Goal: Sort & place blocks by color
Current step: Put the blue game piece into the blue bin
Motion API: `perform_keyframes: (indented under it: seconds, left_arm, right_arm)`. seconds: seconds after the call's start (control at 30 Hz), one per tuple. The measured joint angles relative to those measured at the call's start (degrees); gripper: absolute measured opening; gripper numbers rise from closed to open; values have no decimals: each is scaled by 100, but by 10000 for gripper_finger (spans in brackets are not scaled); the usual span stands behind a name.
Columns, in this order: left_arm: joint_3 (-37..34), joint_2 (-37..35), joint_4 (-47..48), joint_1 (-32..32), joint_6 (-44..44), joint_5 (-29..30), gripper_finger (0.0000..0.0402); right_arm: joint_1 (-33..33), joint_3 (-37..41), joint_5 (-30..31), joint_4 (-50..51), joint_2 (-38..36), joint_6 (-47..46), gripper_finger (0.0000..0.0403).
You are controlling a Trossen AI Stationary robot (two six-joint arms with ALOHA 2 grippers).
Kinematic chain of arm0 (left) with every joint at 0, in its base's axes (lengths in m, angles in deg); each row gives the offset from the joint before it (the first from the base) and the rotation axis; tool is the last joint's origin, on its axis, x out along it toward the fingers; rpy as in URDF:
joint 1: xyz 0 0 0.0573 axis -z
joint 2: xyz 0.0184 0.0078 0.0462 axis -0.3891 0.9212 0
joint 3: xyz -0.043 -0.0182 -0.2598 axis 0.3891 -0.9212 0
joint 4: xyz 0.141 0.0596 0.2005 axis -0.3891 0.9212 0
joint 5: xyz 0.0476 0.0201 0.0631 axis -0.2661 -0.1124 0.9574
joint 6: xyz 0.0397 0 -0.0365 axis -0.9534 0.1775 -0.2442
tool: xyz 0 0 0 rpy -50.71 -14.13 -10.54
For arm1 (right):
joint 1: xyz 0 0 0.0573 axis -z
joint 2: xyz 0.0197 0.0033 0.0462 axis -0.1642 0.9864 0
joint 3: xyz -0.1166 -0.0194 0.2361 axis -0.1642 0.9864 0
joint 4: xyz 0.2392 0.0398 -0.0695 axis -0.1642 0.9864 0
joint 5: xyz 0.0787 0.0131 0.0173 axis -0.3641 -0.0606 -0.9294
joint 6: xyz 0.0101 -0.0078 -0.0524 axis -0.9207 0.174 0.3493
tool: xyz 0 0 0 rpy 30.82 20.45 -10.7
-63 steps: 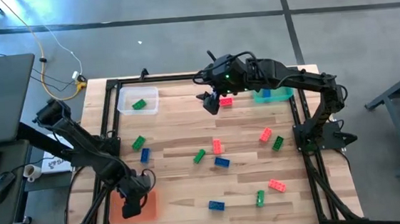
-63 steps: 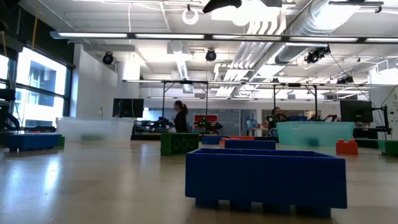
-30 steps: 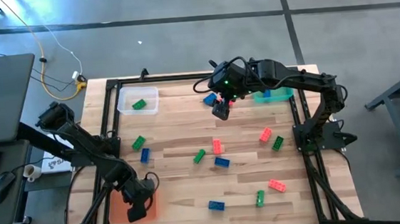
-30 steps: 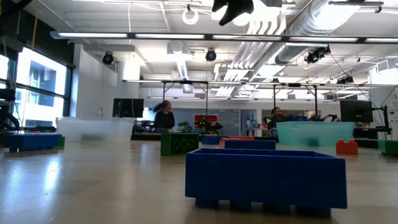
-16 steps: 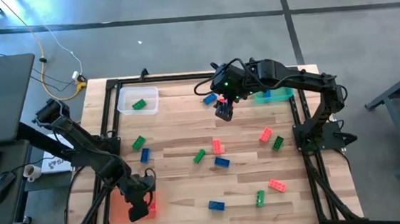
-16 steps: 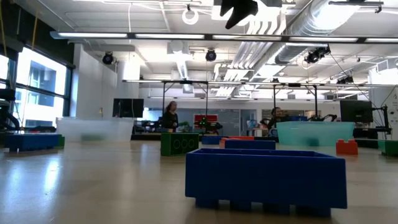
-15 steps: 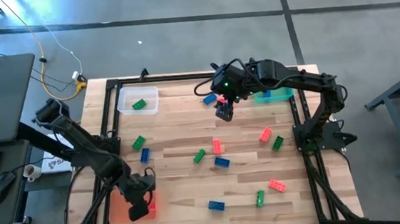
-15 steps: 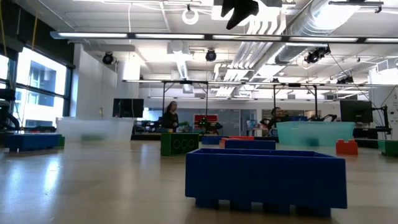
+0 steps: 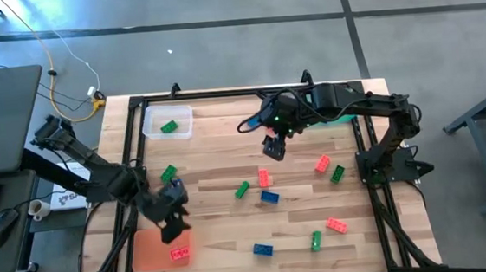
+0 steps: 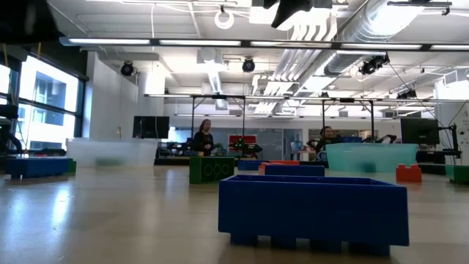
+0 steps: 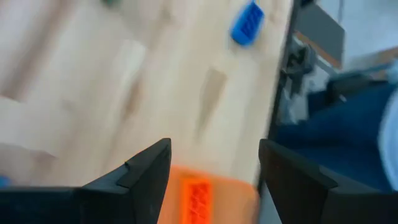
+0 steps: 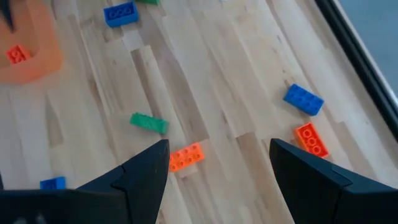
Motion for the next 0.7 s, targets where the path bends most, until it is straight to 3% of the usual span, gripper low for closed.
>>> perform_keyframes:
  seconds: [0.33,0.7]
  left_arm:
    - [0,-811,-75,-1184,-1502,708,230]
    - [2,-1249,-625,-2156,-3159,762,230]
  right_arm:
    - [-318,2,178,85,0,-557,268]
    - [-862,11,255,514,140,-1780,282]
